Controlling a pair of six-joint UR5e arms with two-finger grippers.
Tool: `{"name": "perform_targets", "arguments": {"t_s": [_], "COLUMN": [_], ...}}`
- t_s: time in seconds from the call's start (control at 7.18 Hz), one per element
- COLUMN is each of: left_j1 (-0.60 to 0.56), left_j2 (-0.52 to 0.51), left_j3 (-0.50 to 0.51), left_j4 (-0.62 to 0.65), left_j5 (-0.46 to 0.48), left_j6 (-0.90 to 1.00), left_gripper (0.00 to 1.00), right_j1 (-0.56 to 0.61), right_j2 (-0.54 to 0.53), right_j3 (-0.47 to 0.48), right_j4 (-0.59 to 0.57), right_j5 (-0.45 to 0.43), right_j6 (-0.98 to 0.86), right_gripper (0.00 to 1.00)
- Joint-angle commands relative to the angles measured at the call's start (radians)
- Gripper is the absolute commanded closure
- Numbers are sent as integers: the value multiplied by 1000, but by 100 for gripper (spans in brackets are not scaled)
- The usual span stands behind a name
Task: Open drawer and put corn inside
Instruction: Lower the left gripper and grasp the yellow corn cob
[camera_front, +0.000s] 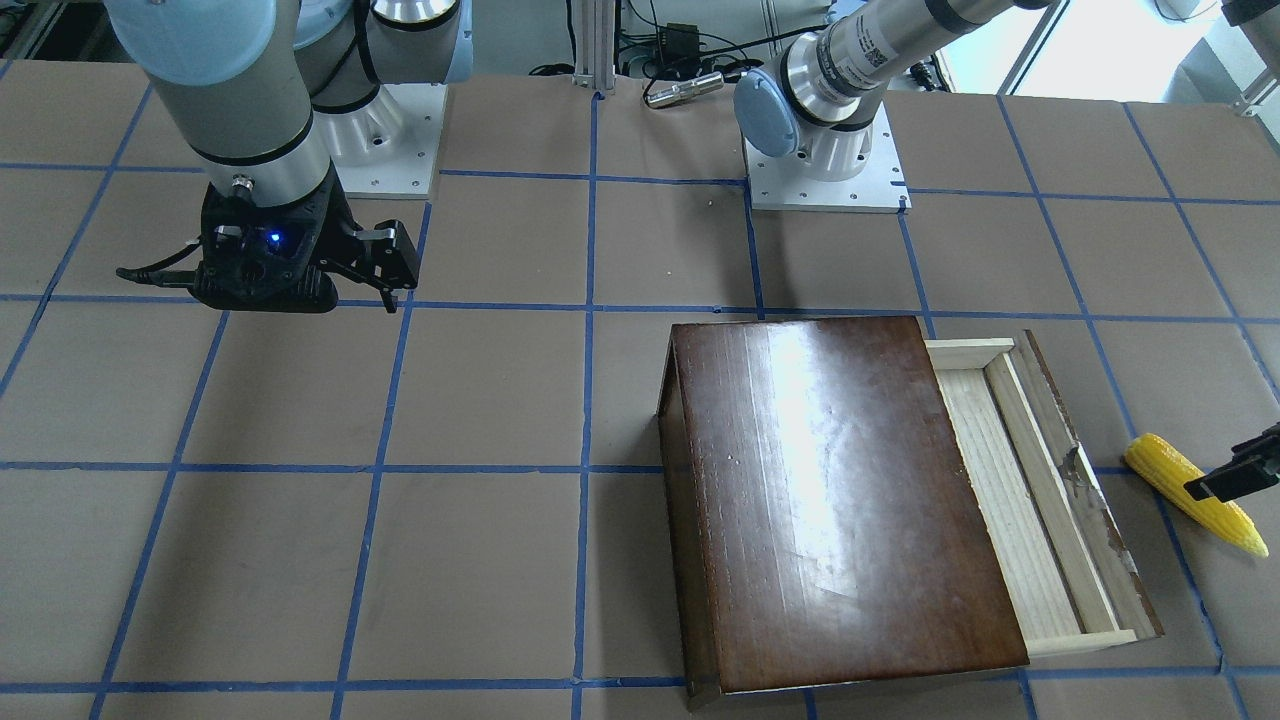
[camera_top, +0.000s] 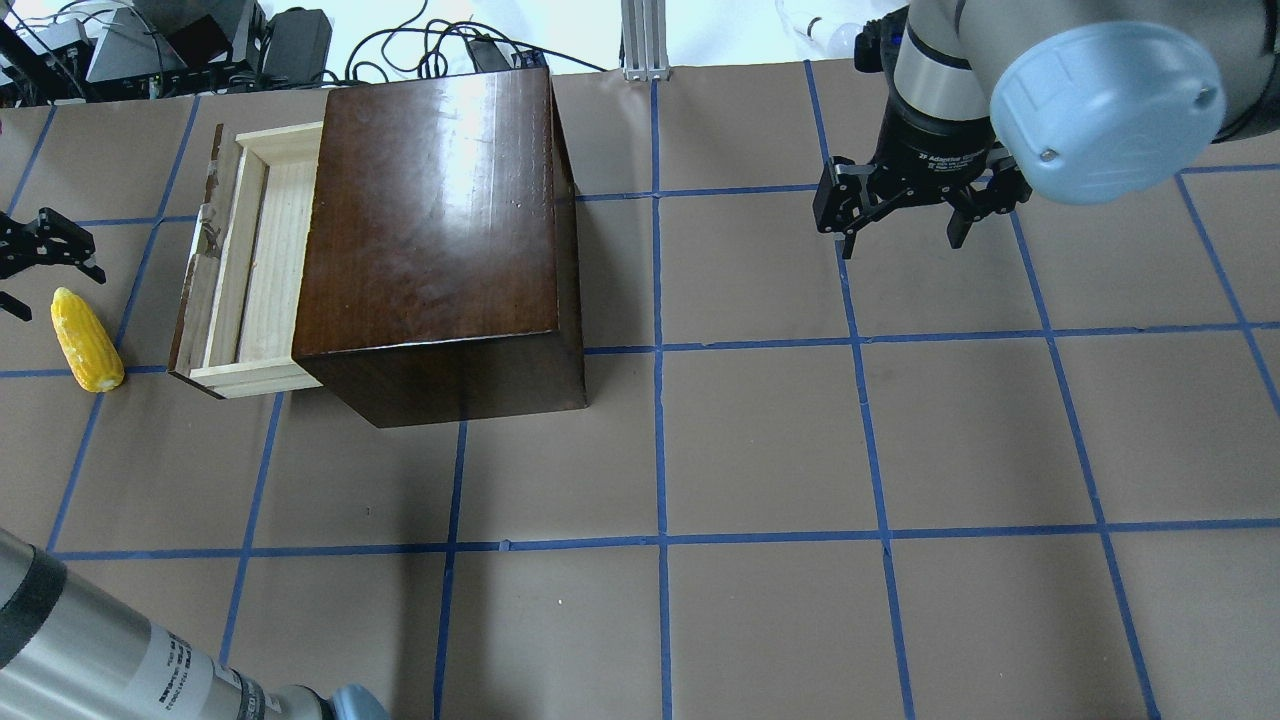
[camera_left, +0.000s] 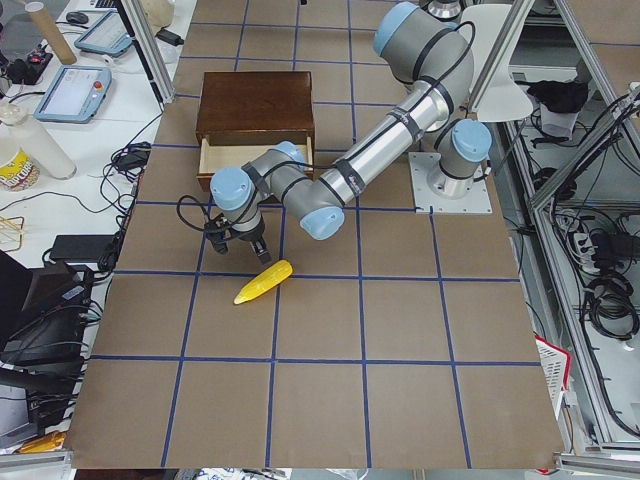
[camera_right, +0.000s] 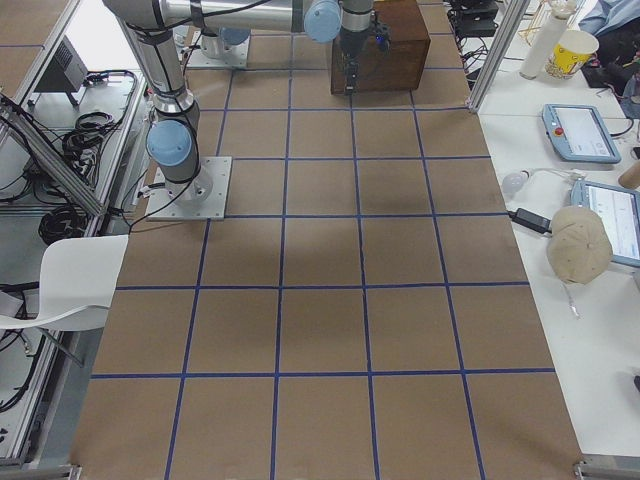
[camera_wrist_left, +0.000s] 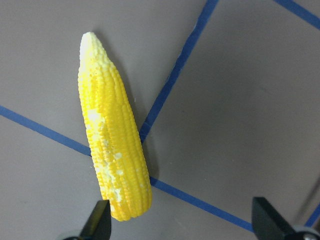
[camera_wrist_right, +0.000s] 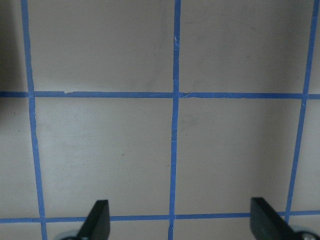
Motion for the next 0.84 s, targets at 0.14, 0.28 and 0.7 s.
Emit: {"name": "perform_targets", "arguments": {"t_s": [0.14, 0.28, 0.7], "left_j1": [9, 10, 10], "left_j2": [-48, -50, -80], "left_j3": [-60, -63, -48], "left_j4": [141, 143, 143], "left_j5": [59, 70, 88], "left_j6": [-30, -32, -48], "left_gripper": [0, 0, 3], "right_j1": [0, 0, 0], "right_j2": [0, 0, 0], "right_j3": [0, 0, 0], "right_j4": [0, 0, 0], "right_j5": [0, 0, 0], "right_j6": [0, 0, 0], "right_gripper": [0, 0, 0]}}
